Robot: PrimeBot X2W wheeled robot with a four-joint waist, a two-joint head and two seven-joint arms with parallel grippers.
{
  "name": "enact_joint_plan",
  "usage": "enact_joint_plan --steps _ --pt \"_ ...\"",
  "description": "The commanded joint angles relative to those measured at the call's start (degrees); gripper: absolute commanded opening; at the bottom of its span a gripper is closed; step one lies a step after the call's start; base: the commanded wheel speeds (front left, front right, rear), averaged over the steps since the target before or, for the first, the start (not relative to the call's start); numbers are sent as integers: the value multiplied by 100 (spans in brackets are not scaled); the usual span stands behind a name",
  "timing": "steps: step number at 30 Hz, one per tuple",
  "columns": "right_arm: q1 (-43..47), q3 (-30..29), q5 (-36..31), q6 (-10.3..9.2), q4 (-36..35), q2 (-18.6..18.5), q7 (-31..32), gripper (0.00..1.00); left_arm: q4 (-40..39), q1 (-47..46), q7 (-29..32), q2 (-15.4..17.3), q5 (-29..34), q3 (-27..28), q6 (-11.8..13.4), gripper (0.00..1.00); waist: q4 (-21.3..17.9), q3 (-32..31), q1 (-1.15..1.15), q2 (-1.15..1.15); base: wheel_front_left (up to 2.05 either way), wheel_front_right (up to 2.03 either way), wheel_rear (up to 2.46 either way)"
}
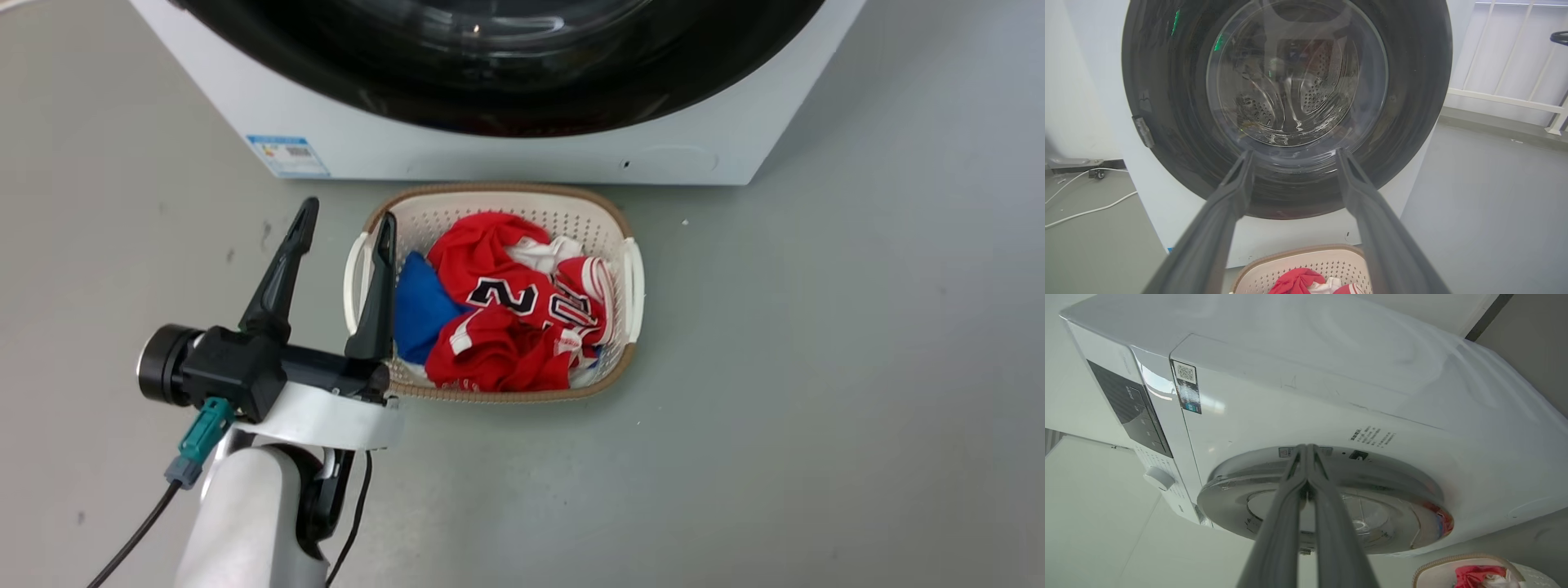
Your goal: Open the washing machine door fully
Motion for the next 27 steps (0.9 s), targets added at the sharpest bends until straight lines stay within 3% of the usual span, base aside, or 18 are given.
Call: enact_joint_plan --steps 1,7,16,27 --pt "-543 332 -100 2 287 -79 189 0 -97 -106 -15 -7 28 -21 -12 100 163 222 -1 0 0 0 0" --pt "-2092 1381 -549 2 1313 20 731 0 -316 -245 -15 -50 45 -50 -12 100 283 533 -1 0 0 0 0" --pt "-3470 2064 -994 2 2336 549 1027 0 -435 -451 -15 -105 31 -145 -12 100 463 874 -1 0 0 0 0" --pt "-3658 2450 -1250 2 2783 920 1422 0 -412 -461 -15 -157 24 -171 -13 100 512 907 -1 0 0 0 0"
